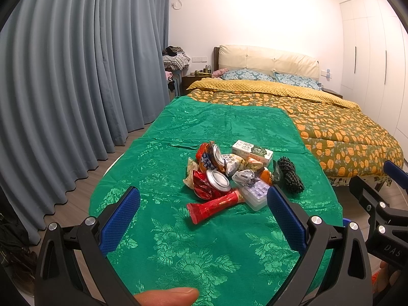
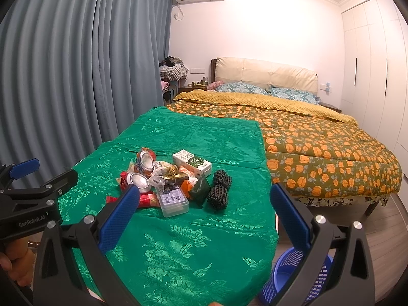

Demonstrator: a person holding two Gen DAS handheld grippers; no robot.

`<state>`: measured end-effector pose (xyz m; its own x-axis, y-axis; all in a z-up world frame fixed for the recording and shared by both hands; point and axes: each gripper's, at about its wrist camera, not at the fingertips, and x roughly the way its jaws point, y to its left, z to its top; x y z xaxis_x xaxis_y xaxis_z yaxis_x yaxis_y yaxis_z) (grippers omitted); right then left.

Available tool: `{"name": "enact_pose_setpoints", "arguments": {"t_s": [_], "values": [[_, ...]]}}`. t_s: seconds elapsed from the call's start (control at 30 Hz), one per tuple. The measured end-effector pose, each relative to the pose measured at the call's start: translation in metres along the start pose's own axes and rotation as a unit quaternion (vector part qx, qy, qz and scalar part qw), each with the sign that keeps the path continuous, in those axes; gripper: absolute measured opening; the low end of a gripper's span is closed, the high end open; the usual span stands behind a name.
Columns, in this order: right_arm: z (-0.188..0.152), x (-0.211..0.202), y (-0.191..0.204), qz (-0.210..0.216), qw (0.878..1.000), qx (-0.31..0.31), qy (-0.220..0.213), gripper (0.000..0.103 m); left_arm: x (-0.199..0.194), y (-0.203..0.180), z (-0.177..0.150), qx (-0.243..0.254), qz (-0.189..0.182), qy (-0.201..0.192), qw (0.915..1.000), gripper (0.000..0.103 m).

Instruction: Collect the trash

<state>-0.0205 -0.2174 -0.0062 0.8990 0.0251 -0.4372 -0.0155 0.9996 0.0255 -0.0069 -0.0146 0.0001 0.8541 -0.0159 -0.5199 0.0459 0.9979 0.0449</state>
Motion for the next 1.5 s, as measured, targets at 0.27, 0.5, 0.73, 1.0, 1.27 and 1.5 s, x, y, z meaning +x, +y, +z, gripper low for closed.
{"name": "enact_pose_setpoints", "arguments": {"t_s": [0.27,0.5,0.73,1.0,1.27,1.5], "values": [[-0.001,0.001,0.001,0.0,1.0,0.0,0.0,0.098,0.001,0.002,0.0,0.0,0.0,0.0,1.0,0.099],[0.0,0.0,-0.001,0.0,1.0,0.0,0.0,0.098,0.001,0.001,0.001,0.0,0.0,0.0,1.0,0.099],[0.001,0.0,-0.003,-0.001,1.0,0.001,0.001,0.098,0.001,0.0,0.001,0.0,0.0,0.0,1.0,0.099],[0.0,0.0,-0.003,-0.001,1.0,0.002,0.001,0.098,0.0,-0.001,0.003,0.004,0.004,-0.001,1.0,0.099],[-0.002,0.0,-0.005,-0.005,1.0,0.001,0.0,0.098,0.003,0.007,0.003,-0.002,0.007,-0.01,0.9999,0.099],[-0.003,0.0,-0.004,-0.006,1.0,-0.002,-0.002,0.098,0.006,0.01,0.001,-0.003,0.003,-0.01,0.9999,0.099]]}}
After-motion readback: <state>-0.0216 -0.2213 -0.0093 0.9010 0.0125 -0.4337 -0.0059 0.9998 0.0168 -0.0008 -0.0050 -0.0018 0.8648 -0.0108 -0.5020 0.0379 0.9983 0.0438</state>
